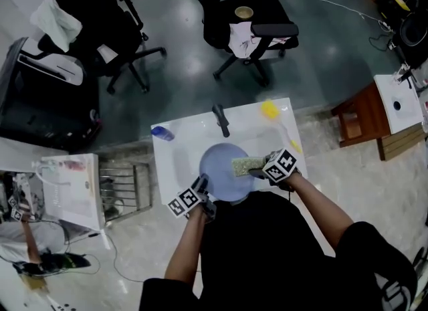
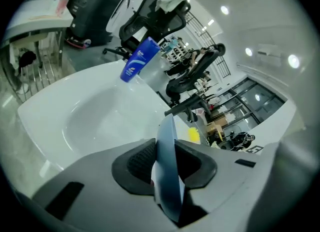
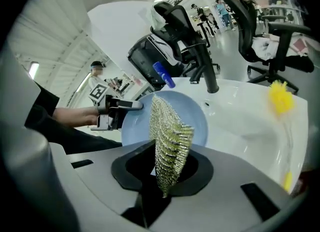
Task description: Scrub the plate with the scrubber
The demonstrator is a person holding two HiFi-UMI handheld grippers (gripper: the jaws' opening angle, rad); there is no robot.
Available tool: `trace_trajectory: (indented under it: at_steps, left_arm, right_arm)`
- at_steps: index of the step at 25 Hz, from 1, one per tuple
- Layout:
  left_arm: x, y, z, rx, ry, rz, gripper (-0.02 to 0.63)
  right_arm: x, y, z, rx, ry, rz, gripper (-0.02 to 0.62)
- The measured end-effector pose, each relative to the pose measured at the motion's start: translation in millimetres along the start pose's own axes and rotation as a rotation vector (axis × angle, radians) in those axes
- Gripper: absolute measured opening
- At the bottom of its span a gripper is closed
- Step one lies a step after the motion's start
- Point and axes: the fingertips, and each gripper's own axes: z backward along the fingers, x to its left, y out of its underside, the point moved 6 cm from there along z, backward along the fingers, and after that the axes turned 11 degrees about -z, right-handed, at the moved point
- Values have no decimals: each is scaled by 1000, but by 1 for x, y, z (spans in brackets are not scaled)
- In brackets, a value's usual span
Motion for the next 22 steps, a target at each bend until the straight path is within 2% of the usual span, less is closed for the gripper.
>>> trace_trajectory:
  at_steps: [6,10,13,16,19,22]
  left_arm:
    - [17,20,-39,60,-77,94,83]
    - [25,30,-66,56,-118,166,87]
    - [32,36,-80,62,-156,229,94]
    - [38,41,-89,74,-203,316,114]
    - [40,49,-88,103,-253,309,110]
    - [37,55,-84,129,-285,278,170]
  right_arm:
    - [-29,31,9,-37,-4,-81,66]
    - [-39,51,19,-132,6,-120,66]
    - [-42,65,28,-183,33,-111,66]
    - [-42,81,35,-191,63,-98,66]
    - [-33,102,37,-193,62,-95,64]
    - [-27,112,39,-228,57,-85,66]
